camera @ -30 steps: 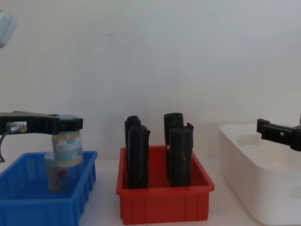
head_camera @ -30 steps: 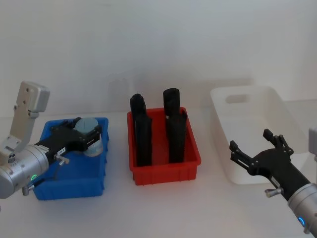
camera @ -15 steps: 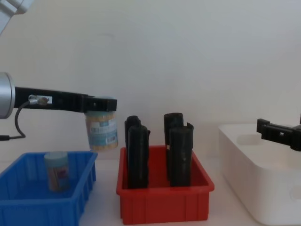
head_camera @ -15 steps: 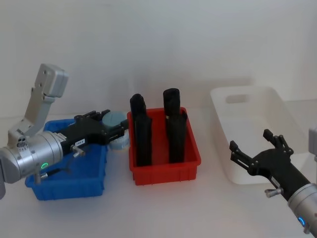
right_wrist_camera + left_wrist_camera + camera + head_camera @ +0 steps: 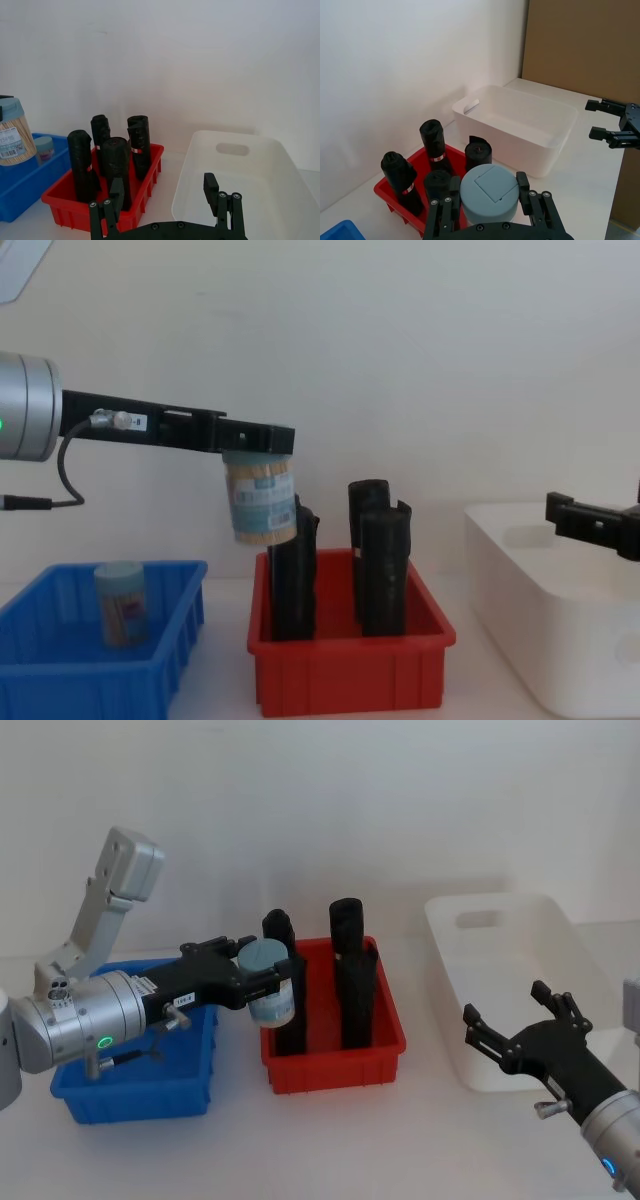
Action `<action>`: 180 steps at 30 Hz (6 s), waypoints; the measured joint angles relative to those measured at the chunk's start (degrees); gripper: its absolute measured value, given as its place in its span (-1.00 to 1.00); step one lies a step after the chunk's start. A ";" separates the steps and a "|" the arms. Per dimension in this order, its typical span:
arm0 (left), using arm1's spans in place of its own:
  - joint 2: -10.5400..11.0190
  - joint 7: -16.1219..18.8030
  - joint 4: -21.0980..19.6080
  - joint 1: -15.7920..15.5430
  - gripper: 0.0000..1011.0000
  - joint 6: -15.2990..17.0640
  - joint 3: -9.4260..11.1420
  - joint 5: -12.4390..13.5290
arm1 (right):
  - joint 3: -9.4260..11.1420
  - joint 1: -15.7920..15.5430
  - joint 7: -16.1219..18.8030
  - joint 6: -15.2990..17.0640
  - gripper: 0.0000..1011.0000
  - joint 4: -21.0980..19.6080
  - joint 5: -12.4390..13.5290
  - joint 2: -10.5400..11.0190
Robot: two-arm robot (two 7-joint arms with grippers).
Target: Pick the cotton swabs from the blue box and place them into the white box.
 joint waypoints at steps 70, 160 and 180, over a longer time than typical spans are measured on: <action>-0.33 -2.43 -0.56 -0.94 0.32 1.30 0.41 0.06 | -9.28 17.50 20.06 10.77 0.98 11.45 -16.15 -14.21; -0.33 -2.42 -0.56 -0.94 0.98 1.30 0.41 0.06 | -2.20 12.95 2.35 7.30 0.29 11.16 -6.82 -6.98; -0.33 -2.42 -0.56 -0.94 0.98 1.30 0.42 0.06 | 1.30 18.26 2.28 9.21 0.29 22.37 -5.61 -5.26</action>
